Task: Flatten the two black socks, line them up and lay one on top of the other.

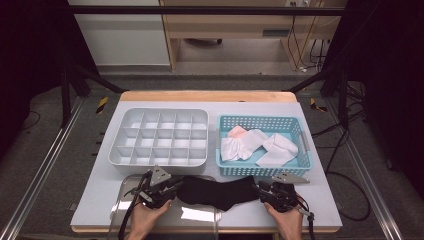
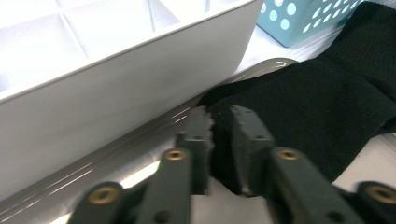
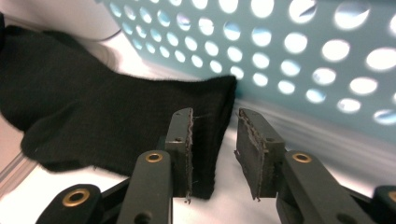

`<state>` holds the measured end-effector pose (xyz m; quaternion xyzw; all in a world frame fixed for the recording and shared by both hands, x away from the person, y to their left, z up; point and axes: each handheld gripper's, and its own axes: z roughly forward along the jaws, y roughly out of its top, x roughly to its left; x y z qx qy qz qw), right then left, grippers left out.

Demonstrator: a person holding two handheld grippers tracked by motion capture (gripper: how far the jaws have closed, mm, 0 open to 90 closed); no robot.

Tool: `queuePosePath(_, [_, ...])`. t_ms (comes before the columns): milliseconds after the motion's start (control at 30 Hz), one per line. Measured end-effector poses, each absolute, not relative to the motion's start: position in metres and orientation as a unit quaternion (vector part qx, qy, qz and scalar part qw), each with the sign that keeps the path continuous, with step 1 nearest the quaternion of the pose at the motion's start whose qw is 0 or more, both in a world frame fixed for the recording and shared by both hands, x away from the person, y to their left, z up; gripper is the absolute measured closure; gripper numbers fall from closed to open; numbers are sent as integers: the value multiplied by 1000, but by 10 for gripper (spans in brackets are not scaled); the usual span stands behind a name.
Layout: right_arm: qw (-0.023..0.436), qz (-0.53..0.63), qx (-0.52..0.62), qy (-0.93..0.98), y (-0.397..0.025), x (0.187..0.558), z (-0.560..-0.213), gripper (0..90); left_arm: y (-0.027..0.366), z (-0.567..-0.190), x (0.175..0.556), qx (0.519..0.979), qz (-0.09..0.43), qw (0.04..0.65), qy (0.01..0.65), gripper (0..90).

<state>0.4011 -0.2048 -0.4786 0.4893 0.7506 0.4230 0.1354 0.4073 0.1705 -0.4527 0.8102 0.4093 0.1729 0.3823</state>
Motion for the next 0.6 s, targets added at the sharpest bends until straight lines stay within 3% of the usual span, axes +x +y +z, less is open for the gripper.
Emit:
queuePosePath(100, [129, 419, 486, 756, -203, 397, -483, 665, 170, -458, 405, 812, 172, 377, 412, 657])
queuePosePath(267, [127, 417, 488, 756, -199, 391, -489, 696, 167, -468, 408, 816, 170, 362, 418, 665])
queuePosePath(400, [129, 413, 488, 758, -195, 389, -487, 804, 164, -469, 410, 814, 170, 357, 425, 805])
queuePosePath(600, [104, 427, 496, 749, -208, 386, -477, 825, 162, -460, 403, 812, 160, 379, 414, 840])
